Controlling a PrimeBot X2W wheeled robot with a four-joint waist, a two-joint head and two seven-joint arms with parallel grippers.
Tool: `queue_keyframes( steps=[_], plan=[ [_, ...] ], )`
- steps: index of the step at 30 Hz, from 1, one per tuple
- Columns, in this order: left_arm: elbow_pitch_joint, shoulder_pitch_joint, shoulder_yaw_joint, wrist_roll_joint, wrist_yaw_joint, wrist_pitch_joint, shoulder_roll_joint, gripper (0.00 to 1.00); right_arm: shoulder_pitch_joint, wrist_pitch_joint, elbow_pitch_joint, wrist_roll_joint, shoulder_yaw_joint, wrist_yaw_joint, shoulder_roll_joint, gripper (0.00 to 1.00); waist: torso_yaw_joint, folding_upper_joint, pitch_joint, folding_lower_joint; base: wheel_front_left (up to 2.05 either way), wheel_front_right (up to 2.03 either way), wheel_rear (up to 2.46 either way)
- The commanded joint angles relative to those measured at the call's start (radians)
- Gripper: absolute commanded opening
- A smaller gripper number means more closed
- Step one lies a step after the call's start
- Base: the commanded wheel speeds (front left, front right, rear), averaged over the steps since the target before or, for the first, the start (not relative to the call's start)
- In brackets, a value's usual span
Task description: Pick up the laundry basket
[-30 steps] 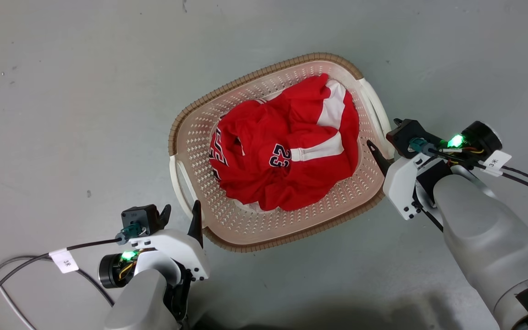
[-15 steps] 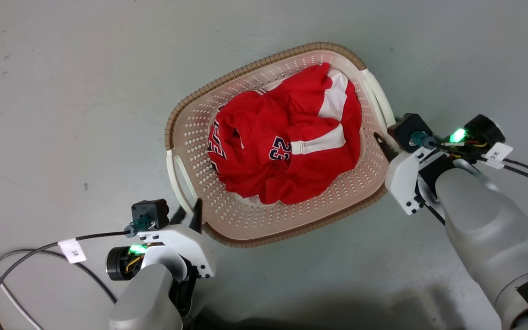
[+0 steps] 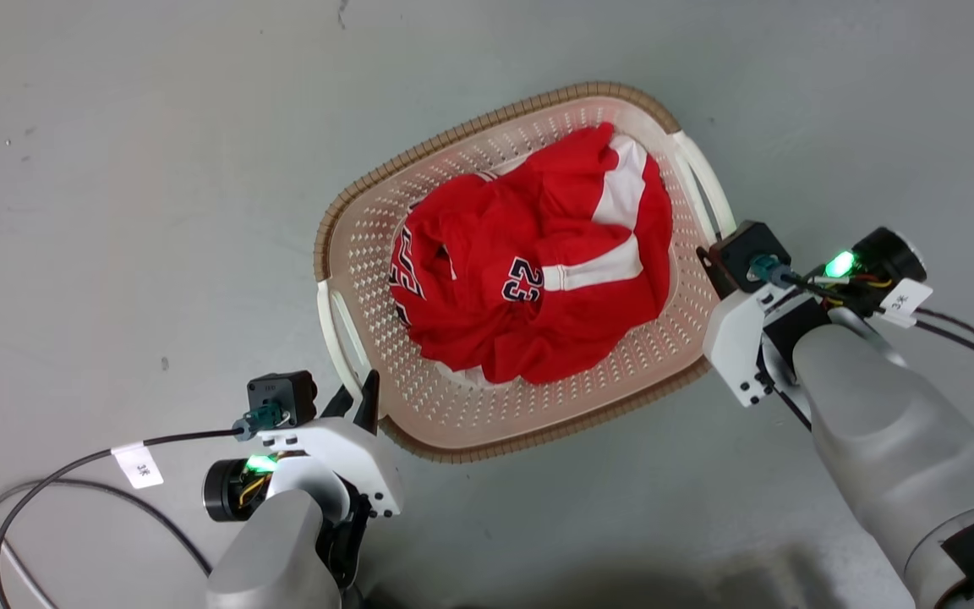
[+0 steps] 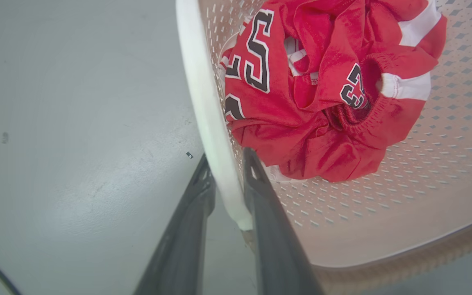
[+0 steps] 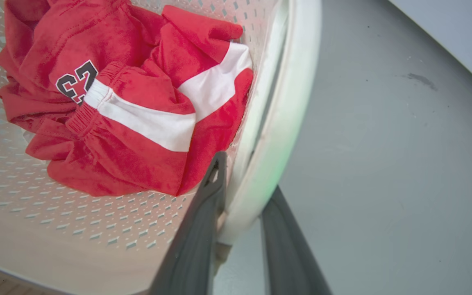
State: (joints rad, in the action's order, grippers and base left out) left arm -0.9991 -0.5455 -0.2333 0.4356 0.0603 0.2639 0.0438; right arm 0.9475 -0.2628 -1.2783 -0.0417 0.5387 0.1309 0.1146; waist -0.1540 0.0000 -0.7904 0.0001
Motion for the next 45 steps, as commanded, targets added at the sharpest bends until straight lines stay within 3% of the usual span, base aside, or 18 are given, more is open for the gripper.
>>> queue_keyframes(
  steps=[1, 22, 45],
  plan=[
    [-0.006, 0.013, 0.0, -0.003, -0.007, 0.001, 0.012, 0.0, -0.009, -0.003, -0.002, 0.004, 0.008, 0.0, 0.0, 0.0, 0.004, 0.0, 0.016, -0.0001, 0.0, 0.0, 0.0],
    [-0.089, 0.034, 0.075, -0.077, 0.028, 0.002, 0.028, 0.0, -0.16, 0.063, -0.009, 0.15, 0.132, 0.002, -0.054, 0.0, 0.083, 0.0, 0.283, -0.0001, 0.0, 0.0, 0.0],
    [-0.255, 0.026, 0.049, -0.105, 0.06, -0.01, 0.069, 0.0, -0.31, 0.18, 0.038, 0.431, 0.386, 0.006, -0.068, 0.0, 0.178, 0.0, 0.566, -0.0001, 0.0, 0.0, 0.0]
  ],
)
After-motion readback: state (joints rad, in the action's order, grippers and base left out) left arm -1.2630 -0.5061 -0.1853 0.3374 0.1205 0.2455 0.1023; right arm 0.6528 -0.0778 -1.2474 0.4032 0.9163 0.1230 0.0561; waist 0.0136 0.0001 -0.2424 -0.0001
